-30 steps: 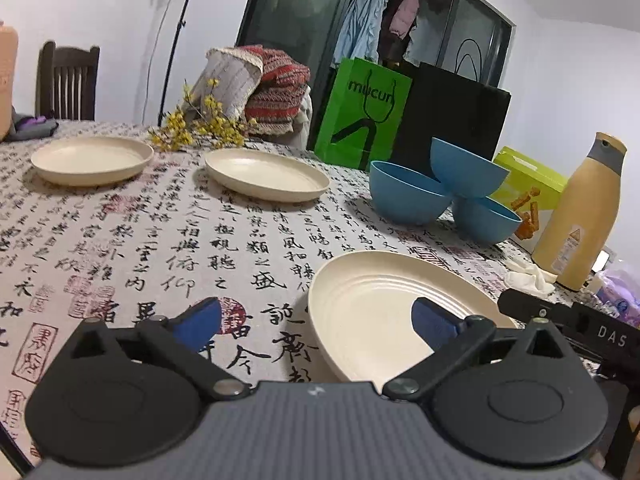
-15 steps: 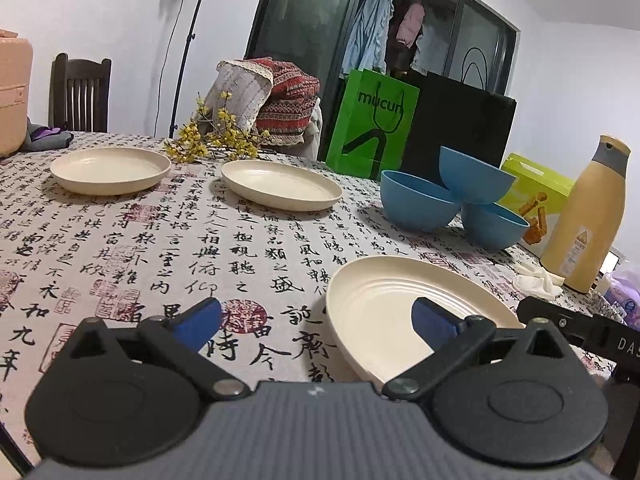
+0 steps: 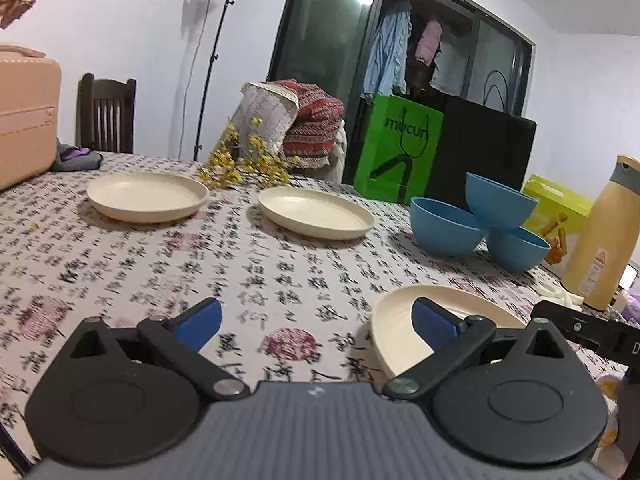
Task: Organize plates and bowls
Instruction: 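Move both open grippers back toward the two cream plates on the table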
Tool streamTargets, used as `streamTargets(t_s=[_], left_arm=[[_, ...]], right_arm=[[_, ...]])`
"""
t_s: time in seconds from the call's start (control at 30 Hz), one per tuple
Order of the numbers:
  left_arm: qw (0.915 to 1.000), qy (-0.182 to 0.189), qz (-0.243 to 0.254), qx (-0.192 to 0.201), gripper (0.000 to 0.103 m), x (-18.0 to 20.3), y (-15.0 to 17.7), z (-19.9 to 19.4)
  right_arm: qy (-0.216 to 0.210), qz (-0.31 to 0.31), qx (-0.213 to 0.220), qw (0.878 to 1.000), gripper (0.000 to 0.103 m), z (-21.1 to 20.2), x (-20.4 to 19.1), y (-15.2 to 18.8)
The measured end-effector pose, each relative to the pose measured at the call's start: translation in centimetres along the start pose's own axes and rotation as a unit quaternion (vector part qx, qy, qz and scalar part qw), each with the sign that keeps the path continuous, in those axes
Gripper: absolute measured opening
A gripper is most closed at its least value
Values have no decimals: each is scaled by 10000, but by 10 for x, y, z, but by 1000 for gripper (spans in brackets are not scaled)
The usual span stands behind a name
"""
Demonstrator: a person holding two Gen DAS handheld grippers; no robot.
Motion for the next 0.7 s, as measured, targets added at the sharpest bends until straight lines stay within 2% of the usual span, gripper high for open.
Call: streamTargets(t_s=[0.37, 0.7], left_arm=[[9994, -289, -98, 182, 103, -33, -19, -9], [9975, -598, -243, 290, 103, -77, -33, -15]], right_arm=[[-316, -180, -40, 9993, 103, 18, -36, -10], [-468, -85, -28, 9989, 103, 45, -71, -26]])
Point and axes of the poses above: each gripper's, at about its wrist camera, not at the fingertips, and z roughly the way its jaws point, x to its right, y to its underside, the point moved 7 cm from there along z, roughly the way its jaws point, and after that the axes turned 1 degree about -y, right-handed, at the moved point
